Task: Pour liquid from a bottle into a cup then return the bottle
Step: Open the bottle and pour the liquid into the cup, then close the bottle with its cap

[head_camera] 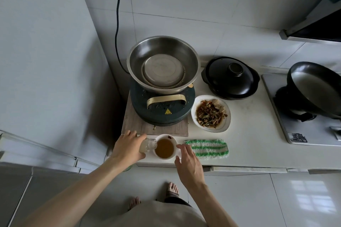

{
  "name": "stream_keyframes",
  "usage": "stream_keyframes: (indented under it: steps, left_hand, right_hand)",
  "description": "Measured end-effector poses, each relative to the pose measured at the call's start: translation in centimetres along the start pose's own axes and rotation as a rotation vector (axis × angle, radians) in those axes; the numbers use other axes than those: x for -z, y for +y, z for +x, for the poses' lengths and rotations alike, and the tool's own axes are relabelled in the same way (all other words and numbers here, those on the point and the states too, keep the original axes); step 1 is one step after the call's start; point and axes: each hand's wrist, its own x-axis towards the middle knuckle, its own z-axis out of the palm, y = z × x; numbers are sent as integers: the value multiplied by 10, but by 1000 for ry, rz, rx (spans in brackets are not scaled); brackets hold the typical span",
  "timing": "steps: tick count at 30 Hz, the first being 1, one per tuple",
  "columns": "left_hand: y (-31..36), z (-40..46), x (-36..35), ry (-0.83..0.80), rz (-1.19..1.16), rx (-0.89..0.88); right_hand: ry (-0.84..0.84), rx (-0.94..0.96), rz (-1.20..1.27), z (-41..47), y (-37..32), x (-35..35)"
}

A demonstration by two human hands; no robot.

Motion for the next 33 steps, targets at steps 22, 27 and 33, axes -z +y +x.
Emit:
stream_keyframes:
  steps: [22,27,33]
  left_hand:
    - [-7,-38,-10,110,-422,-6]
    - [-13,-42,-6,155,-332,-27]
    - [-14,-45,-3,171,-302,-13]
  right_hand:
    - [-228,470,20,35,-79,52]
    - [-273,410,-53,39,-94,57]
    - [-298,316,-58,39,-107,51]
